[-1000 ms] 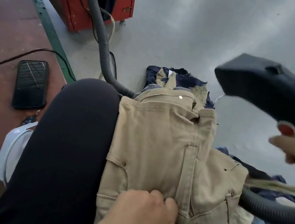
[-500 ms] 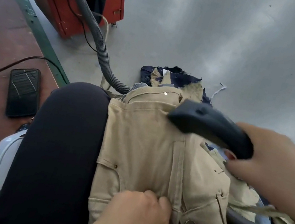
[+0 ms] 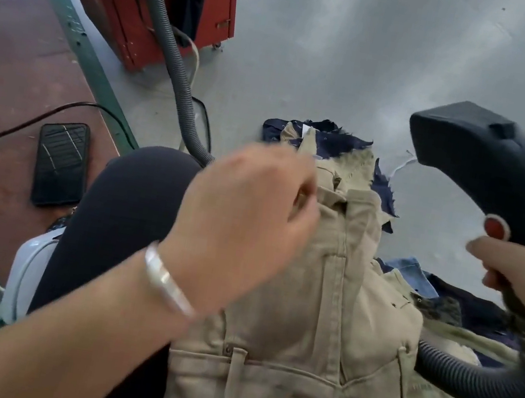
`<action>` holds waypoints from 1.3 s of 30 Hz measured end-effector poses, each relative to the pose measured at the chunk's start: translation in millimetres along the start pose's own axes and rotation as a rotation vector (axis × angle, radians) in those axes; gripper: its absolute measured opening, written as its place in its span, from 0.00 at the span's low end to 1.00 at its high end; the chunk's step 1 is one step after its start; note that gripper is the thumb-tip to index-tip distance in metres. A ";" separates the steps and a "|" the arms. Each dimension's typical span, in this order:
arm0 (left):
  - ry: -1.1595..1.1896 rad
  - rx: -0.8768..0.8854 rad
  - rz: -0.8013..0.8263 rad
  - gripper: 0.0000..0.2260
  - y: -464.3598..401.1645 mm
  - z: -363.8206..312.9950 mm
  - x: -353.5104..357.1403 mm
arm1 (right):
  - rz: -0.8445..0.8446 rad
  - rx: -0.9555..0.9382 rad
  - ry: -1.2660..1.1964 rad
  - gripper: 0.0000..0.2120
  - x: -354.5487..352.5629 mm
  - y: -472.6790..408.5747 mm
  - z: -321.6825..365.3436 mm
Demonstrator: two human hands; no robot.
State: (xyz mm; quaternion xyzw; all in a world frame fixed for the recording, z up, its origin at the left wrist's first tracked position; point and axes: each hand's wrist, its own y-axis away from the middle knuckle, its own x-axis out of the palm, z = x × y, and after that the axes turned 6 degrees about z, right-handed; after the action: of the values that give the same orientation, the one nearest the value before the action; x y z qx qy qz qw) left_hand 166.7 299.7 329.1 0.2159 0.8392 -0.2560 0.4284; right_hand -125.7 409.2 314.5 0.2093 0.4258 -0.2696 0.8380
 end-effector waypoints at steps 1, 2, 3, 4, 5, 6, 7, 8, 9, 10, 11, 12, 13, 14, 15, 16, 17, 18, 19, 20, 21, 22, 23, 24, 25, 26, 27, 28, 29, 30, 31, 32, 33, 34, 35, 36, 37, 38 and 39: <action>-0.041 0.013 -0.048 0.05 -19.0 0.5 8.1 | -0.010 0.041 0.008 0.16 -3.7 -2.8 -22.6; -0.090 0.015 0.007 0.06 -38.2 0.0 17.5 | -0.010 0.034 0.024 0.16 -7.2 -5.2 -41.9; -0.147 0.016 0.117 0.09 -54.9 -1.1 29.5 | -0.022 -0.017 0.043 0.16 -9.4 -6.4 -54.4; -0.210 0.012 0.242 0.11 -67.8 -2.7 42.3 | -0.047 -0.052 0.044 0.20 -12.5 -6.1 -61.1; -0.248 -0.006 0.349 0.11 -76.7 -4.7 55.1 | -0.054 -0.058 0.038 0.24 -15.1 -3.9 -62.4; -0.267 -0.023 0.404 0.10 -82.3 -7.5 65.8 | -0.052 -0.074 0.038 0.27 -16.1 -0.8 -61.1; -0.274 -0.023 0.401 0.07 -85.8 -9.6 74.9 | -0.053 -0.097 0.050 0.28 -15.7 1.0 -59.9; -0.291 -0.016 0.370 0.07 -88.1 -11.9 80.4 | -0.053 -0.115 0.059 0.28 -15.3 2.2 -58.5; -0.299 -0.009 0.345 0.08 -89.4 -13.4 83.7 | -0.050 -0.129 0.062 0.28 -15.5 2.7 -55.5; -0.297 -0.005 0.321 0.08 -89.0 -14.6 84.5 | -0.048 -0.139 0.060 0.27 -15.5 4.8 -51.0; -0.276 -0.009 0.295 0.08 -88.4 -14.8 83.9 | -0.040 -0.148 0.059 0.27 -14.6 7.8 -46.0; -0.231 -0.049 0.287 0.09 -88.0 -13.4 81.9 | -0.028 -0.153 0.056 0.26 -13.1 10.9 -41.2; -0.132 -0.123 0.289 0.11 -89.0 -11.2 78.7 | -0.018 -0.156 0.054 0.25 -11.9 14.6 -36.1; 0.000 -0.224 0.309 0.13 -90.9 -7.8 73.8 | -0.007 -0.159 0.049 0.24 -11.5 18.1 -31.2; 0.159 -0.333 0.331 0.14 -93.5 -3.3 67.4 | 0.003 -0.159 0.047 0.22 -11.4 21.5 -25.5; 0.317 -0.426 0.333 0.16 -95.6 1.8 60.3 | 0.017 -0.159 0.041 0.21 -10.6 25.2 -18.1; 0.431 -0.501 0.321 0.17 -96.0 6.4 53.9 | 0.033 -0.165 0.032 0.21 -9.0 28.5 -10.1; 0.444 -0.537 0.315 0.19 -94.4 8.3 46.9 | 0.046 -0.172 0.020 0.20 -7.5 31.8 -1.5; 0.335 -0.523 0.302 0.20 -91.3 10.1 43.4 | 0.057 -0.180 0.009 0.19 -6.6 35.0 7.5; 0.165 -0.491 0.287 0.20 -86.7 12.7 43.3 | 0.064 -0.187 0.003 0.19 -5.4 37.6 16.9; -0.021 -0.448 0.250 0.19 -80.8 16.1 45.2 | 0.066 -0.193 -0.001 0.18 -3.9 40.1 25.6; -0.172 -0.394 0.190 0.16 -73.3 19.7 47.7 | 0.073 -0.196 -0.006 0.17 -2.4 42.5 33.4; -0.246 -0.313 0.103 0.11 -65.6 23.3 51.0 | 0.075 -0.199 -0.008 0.17 -1.2 44.9 40.2; -0.246 -0.202 -0.004 0.07 -57.2 25.4 54.1 | 0.072 -0.203 -0.002 0.17 -0.8 46.9 45.3; -0.188 -0.095 -0.101 0.05 -50.7 23.8 55.7 | 0.069 -0.205 0.003 0.17 -1.0 48.4 47.8; -0.095 -0.017 -0.170 0.05 -48.4 19.3 56.8 | 0.069 -0.199 0.000 0.17 -1.2 49.0 47.3; -0.010 0.010 -0.184 0.07 -51.0 13.4 56.0 | 0.069 -0.190 -0.011 0.17 -1.3 48.3 44.4; 0.041 -0.021 -0.114 0.09 -57.4 8.0 54.5 | 0.069 -0.183 -0.026 0.17 -1.4 47.3 40.7; 0.022 -0.088 0.024 0.10 -66.0 4.2 52.9 | 0.069 -0.181 -0.035 0.18 -1.9 46.3 36.9; -0.052 -0.145 0.189 0.11 -76.7 2.5 52.4 | 0.067 -0.180 -0.042 0.18 -2.4 45.8 34.1; -0.128 -0.163 0.343 0.10 -87.6 1.2 51.2 | 0.057 -0.178 -0.047 0.19 -3.2 46.1 32.3; -0.198 -0.136 0.467 0.11 -97.1 -0.1 51.1 | 0.045 -0.175 -0.049 0.19 -4.6 47.0 31.7; -0.259 -0.093 0.566 0.11 -104.9 -2.7 52.3 | 0.042 -0.171 -0.045 0.19 -6.0 48.1 32.5; -0.307 -0.058 0.628 0.12 -110.4 -6.4 54.6 | 0.046 -0.165 -0.035 0.19 -7.4 49.5 34.6; -0.349 -0.036 0.650 0.12 -114.3 -10.2 59.4 | 0.050 -0.161 -0.028 0.18 -8.3 51.0 37.6; -0.382 -0.033 0.651 0.11 -117.3 -14.1 65.0 | 0.051 -0.155 -0.029 0.17 -8.8 51.9 40.2; -0.393 -0.035 0.642 0.10 -119.0 -18.0 70.2 | 0.050 -0.152 -0.036 0.17 -9.4 52.5 42.2; -0.392 -0.035 0.624 0.08 -120.2 -20.7 76.7 | 0.047 -0.152 -0.040 0.17 -10.2 52.6 43.2; -0.394 -0.040 0.607 0.05 -120.9 -22.2 82.7 | 0.045 -0.153 -0.039 0.18 -10.9 52.2 43.5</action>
State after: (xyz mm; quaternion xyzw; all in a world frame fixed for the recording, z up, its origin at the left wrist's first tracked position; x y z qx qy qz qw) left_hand 38.3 231.4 301.2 0.3933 0.6431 -0.1377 0.6425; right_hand -72.1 426.9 353.8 0.1488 0.4238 -0.2217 0.8655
